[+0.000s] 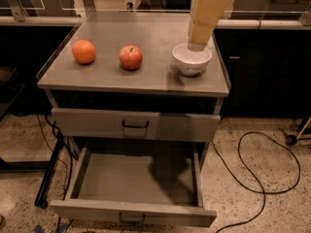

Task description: Place apple into middle drawer

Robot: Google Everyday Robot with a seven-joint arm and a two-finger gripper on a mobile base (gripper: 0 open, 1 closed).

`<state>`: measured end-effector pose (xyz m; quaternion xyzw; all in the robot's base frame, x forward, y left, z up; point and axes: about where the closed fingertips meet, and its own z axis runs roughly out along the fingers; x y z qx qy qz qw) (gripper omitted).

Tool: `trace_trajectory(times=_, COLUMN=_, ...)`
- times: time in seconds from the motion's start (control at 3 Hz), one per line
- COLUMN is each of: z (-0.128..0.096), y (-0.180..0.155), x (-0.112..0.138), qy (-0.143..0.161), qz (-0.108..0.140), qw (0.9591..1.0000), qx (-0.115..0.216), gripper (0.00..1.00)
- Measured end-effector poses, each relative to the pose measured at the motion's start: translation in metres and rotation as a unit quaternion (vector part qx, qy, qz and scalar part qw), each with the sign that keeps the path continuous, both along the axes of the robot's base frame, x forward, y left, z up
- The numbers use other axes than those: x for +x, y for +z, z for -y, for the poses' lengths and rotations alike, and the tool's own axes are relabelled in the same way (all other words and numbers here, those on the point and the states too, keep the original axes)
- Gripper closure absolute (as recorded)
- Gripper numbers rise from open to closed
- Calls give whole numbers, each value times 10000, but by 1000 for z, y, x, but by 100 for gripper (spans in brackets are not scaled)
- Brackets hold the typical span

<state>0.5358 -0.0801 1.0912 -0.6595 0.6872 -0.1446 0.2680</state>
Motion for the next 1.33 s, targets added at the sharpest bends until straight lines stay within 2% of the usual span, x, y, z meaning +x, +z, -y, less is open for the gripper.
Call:
trace_trajectory(times=0.33, z=-16, y=-25, x=17, qy=155, qz=-332, qw=9991, qx=-209, gripper=0)
trace_trajectory(times=0.67, z=-34, y=-61, x=42, qy=347, qz=-739, qw=9956, qx=-470, gripper=0)
trace_trajectory(times=1.0, z=-44, y=-84, x=64, qy=440, qz=-1040, qw=9923, qx=-508, gripper=0)
trace_trajectory(times=1.33, z=-49, y=-84, x=72, qy=445, qz=-955, qw=9934, qx=-454, gripper=0)
